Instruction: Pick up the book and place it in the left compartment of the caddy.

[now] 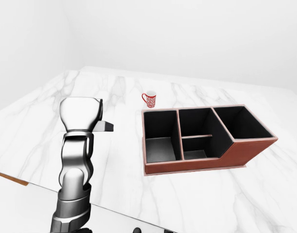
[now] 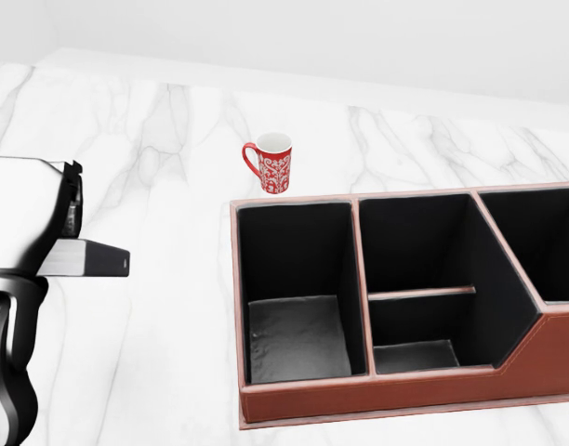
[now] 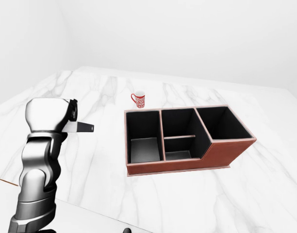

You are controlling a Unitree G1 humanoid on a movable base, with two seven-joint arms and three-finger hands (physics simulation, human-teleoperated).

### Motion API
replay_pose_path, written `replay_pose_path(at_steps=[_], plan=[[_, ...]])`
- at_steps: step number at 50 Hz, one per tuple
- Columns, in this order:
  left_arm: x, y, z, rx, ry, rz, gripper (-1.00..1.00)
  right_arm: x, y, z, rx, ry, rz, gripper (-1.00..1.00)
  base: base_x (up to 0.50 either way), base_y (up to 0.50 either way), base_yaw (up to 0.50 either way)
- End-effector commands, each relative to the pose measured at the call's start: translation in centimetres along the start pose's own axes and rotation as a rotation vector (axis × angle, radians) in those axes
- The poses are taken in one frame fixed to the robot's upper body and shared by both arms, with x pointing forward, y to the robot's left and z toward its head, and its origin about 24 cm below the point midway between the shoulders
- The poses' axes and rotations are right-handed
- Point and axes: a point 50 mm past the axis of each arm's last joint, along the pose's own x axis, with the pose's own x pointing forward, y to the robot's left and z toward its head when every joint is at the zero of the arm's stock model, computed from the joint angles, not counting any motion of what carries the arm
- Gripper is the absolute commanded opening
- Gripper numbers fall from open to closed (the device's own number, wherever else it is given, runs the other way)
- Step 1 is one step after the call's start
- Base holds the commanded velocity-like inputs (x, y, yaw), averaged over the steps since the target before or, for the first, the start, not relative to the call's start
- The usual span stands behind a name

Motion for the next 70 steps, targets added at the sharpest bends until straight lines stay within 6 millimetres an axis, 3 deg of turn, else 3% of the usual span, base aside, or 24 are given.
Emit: replay_pose_path(at_steps=[1,10,27,48,60,70], plan=[[-1.2,6.0,0.8,-0.036,0.012,0.161,-1.00,0.0,0.0,-0.1,0.001,0.002,0.000,1.00,0.00,0.00,0.00],[-1.2,8.7,2.7,-0.099,-0.038,0.218,-1.00,0.0,-0.1,0.0,0.005,0.000,-0.001,1.00,0.00,0.00,0.00],[-0.3,11.4,7.3,-0.137,-0.150,0.254,-1.00,0.0,0.0,-0.5,0.013,0.014,0.003,1.00,0.00,0.00,0.00],[-1.2,12.0,11.8,-0.150,-0.273,0.255,-1.00,0.0,0.0,-0.3,0.015,0.008,0.005,1.00,0.00,0.00,0.00],[-2.3,12.5,12.8,-0.175,-0.322,0.260,-1.00,0.1,0.0,0.0,0.012,-0.001,0.000,1.00,0.00,0.00,0.00],[-2.0,12.1,12.8,-0.169,-0.323,0.261,-1.00,0.1,0.0,-0.4,0.001,0.016,-0.008,1.00,0.00,0.00,0.00]])
